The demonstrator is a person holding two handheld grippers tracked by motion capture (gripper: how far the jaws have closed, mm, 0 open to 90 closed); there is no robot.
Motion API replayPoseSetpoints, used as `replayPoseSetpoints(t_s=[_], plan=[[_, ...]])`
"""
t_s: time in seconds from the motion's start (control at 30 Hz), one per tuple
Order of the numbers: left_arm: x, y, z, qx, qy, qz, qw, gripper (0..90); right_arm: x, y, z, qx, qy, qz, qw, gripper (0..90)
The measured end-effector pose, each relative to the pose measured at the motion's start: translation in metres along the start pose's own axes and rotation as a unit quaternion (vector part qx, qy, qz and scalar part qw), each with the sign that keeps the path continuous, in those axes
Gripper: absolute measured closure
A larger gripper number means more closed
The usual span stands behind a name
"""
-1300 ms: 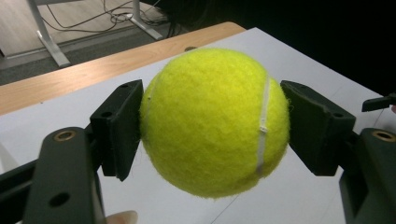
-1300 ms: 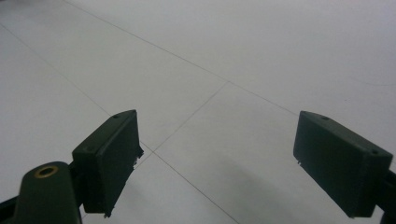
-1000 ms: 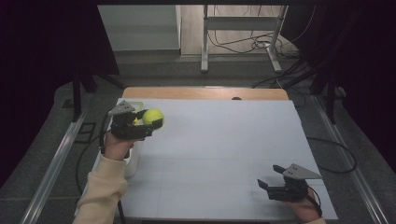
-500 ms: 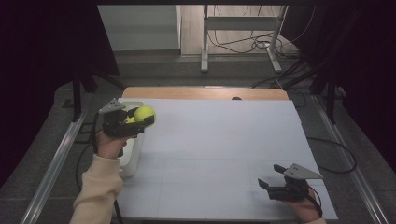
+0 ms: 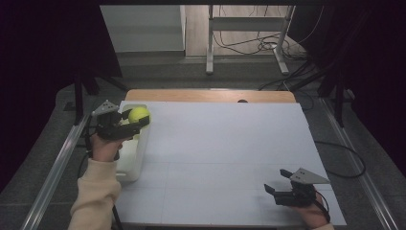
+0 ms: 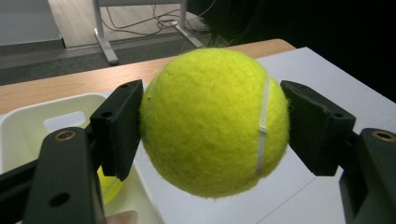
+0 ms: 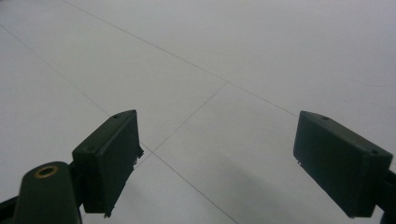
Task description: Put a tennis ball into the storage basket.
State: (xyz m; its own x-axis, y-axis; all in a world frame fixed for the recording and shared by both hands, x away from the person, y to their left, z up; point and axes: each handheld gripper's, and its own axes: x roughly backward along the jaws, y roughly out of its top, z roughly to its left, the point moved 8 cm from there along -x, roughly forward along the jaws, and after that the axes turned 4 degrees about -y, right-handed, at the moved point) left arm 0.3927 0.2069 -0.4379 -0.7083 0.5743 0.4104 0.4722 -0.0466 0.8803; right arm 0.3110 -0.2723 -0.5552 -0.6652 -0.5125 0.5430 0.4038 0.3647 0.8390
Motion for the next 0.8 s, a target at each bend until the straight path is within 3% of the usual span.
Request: replayPoseSetpoints(t_s=[0.3,0.8], plan=[[0.008,-0.003,0.018,0.013,0.024,-0.003,0.9996,26.3,0.0,0.0,0.0,0.001,0.0,0.002,1.0,15.4],[0.018,-0.006,0.037,0.022,0.054,-0.002,0.9983,26.3,-0.001,-0.001,0.0,0.003,-0.004,0.003,1.0,15.4]])
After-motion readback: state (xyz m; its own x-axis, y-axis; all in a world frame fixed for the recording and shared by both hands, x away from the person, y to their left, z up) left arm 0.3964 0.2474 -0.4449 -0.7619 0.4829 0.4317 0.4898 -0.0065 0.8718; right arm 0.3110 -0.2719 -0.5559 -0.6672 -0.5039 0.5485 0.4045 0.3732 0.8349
